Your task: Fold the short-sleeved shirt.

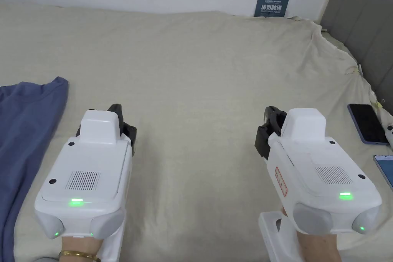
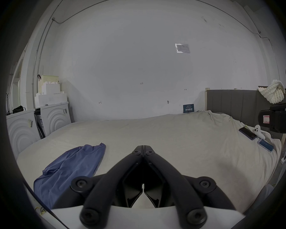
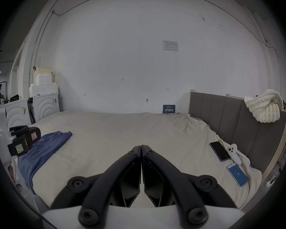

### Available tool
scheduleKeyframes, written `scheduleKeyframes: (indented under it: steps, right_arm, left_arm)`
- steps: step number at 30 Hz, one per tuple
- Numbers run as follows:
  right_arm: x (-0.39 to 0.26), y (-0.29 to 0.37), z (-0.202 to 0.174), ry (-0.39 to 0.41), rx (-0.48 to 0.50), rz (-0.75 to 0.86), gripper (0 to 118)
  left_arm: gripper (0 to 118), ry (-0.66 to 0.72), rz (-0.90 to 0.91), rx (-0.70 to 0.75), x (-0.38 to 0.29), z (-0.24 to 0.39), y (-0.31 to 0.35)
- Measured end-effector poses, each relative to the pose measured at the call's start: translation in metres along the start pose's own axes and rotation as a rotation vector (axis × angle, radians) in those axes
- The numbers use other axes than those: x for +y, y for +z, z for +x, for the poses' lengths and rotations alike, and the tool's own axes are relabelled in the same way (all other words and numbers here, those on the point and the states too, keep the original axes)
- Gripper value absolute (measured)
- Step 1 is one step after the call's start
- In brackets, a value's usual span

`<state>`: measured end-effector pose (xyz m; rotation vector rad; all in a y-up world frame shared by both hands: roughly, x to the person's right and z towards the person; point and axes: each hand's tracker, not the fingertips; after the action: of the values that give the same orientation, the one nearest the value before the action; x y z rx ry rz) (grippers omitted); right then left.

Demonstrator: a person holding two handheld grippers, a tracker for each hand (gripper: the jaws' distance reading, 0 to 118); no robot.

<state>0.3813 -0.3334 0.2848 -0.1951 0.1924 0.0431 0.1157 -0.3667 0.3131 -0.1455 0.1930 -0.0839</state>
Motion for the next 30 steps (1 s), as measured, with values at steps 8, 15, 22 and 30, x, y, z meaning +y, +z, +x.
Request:
scheduleKeyframes:
  steps: [8,15,22,30]
  right_arm:
    - [0.001,0.002,-0.001,0.004,-0.002,0.001,0]
    - [0.001,0.002,0.000,0.013,-0.001,0.002,0]
    - [0.006,-0.005,-0.011,0.032,0.034,0.002,0]
    - [0.012,-0.018,-0.048,0.049,0.143,0.019,0]
  left_arm:
    - [0,-0.014,0.005,-0.007,0.001,0.002,0.000]
    - [0,-0.014,0.010,-0.009,0.003,0.003,0.000]
    - [0,0.000,0.011,0.036,0.002,-0.012,0.002]
    - [0,0.019,0.006,0.143,0.000,-0.049,0.014]
